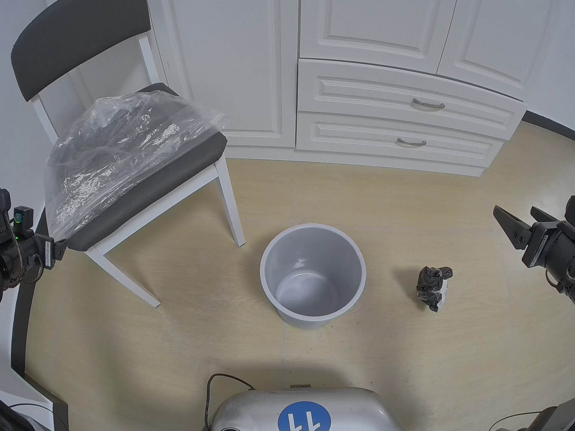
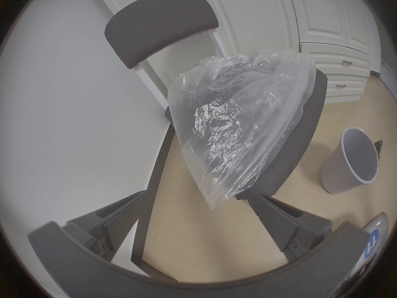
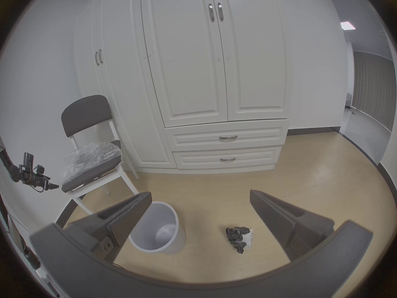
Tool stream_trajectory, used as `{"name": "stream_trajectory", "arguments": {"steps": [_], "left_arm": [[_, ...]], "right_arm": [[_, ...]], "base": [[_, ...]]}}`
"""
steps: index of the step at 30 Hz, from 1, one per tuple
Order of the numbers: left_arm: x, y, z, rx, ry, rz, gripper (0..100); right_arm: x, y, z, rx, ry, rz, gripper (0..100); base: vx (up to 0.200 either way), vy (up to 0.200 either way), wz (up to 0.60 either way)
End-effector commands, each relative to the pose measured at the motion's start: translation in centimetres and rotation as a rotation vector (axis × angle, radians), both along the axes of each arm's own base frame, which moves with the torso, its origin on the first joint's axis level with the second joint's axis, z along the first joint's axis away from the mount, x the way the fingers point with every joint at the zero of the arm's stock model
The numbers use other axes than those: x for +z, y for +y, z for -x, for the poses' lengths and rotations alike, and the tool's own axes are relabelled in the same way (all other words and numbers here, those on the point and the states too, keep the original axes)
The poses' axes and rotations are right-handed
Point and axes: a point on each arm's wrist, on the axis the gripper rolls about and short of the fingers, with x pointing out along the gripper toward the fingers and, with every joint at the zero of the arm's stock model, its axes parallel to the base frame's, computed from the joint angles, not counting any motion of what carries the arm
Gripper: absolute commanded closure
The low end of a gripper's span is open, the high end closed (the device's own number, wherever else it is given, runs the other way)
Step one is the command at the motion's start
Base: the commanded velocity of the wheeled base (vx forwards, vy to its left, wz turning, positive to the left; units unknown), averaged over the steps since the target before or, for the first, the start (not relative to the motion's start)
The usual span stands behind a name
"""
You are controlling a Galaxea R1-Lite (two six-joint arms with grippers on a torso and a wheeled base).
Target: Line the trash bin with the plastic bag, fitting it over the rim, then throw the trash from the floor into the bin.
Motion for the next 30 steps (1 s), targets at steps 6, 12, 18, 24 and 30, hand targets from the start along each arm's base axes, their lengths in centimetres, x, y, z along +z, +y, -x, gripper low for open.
{"name": "stream_trajectory", "arguments": {"steps": [6,12,18,24,30], "left_arm": [[0.9,0.4,-1.0,0.020,-0.048,0.036,0],[1.2,0.8,-1.3,0.031,-0.060,0.035,0],[0.8,0.8,-1.5,0.039,-0.057,0.062,0],[0.4,1.0,-1.8,0.043,-0.044,0.070,0],[0.1,1.3,-2.3,0.048,-0.041,0.069,0]], "right_arm": [[-0.1,0.1,0.1,0.011,0.004,0.001,0],[-0.2,0.1,0.1,0.011,0.005,0.000,0],[-0.2,0.1,0.3,0.012,0.004,0.000,0],[-0.2,0.1,0.3,0.012,0.001,-0.001,0],[-0.2,0.1,0.4,0.012,-0.003,-0.003,0]], "base": [[0.000,0.000,0.00],[0.000,0.000,0.00],[0.000,0.000,0.00],[0.000,0.000,0.00],[0.000,0.000,0.00]]}}
